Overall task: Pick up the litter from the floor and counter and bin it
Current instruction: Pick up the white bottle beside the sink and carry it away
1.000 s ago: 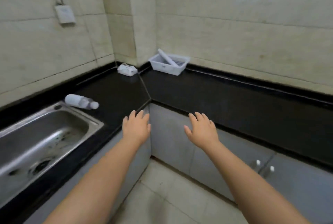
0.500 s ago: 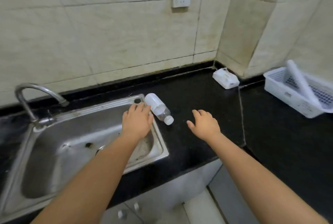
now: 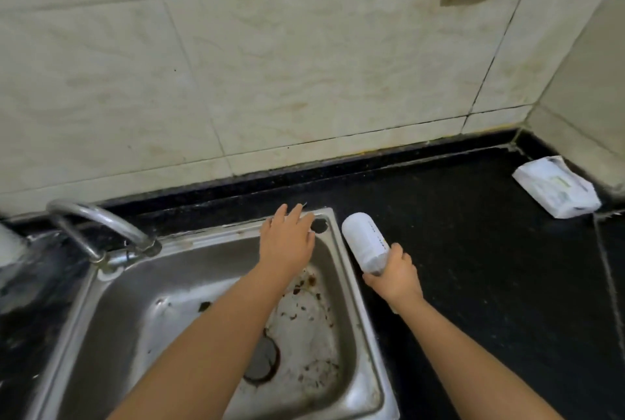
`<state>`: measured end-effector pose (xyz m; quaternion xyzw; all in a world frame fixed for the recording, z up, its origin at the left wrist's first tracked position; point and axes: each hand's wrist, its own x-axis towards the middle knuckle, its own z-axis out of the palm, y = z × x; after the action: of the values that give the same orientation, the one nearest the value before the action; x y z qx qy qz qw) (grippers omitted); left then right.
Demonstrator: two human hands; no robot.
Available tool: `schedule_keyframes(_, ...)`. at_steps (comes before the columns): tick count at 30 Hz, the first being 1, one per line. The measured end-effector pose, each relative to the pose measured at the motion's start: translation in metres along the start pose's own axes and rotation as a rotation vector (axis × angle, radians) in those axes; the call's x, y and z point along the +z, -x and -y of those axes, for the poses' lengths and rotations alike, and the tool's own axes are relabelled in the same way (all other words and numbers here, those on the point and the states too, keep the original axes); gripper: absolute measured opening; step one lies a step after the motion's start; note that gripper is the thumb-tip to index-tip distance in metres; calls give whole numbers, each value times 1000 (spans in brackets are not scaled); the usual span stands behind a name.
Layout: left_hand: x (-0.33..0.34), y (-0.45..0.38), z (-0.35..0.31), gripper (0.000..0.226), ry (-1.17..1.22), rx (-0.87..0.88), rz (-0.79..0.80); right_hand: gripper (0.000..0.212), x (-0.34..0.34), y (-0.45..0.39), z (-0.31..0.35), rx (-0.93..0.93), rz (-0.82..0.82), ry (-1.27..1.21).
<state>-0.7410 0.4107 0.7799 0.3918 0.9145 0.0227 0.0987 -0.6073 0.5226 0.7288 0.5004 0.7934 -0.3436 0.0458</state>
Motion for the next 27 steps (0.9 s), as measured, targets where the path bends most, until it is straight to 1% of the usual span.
schedule_keyframes(3,-3,-23,-20,45,-3,51,19,64,-25,-6,-11,43,-44,-93)
schedule_keyframes(6,-3,-37,-71,45,-23,191,22,62,-65,-1,-34,87,-127,-115)
schedule_keyframes(10,-9,-26,-174,47,-57,463,-18,61,-126,30,-88,172,-292,-124)
schedule_keyframes(14,-12,31,-286,47,-87,735,-58,64,-172,106,-171,368,-487,-187)
schedule_keyframes(17,-4,116,-359,47,-73,923,-63,60,-183,200,-247,550,-646,-308)
schedule_keyframes(20,23,231,-411,47,-71,1129,-32,58,-158,324,-323,749,-802,-411)
schedule_keyframes(21,31,261,-420,47,-75,1179,-22,58,-149,356,-339,792,-829,-430)
schedule_keyframes(24,61,401,-446,47,-95,1424,41,57,-106,499,-387,994,-930,-481)
schedule_keyframes(27,87,569,-456,47,-83,1723,101,59,-48,660,-417,1224,-1062,-526)
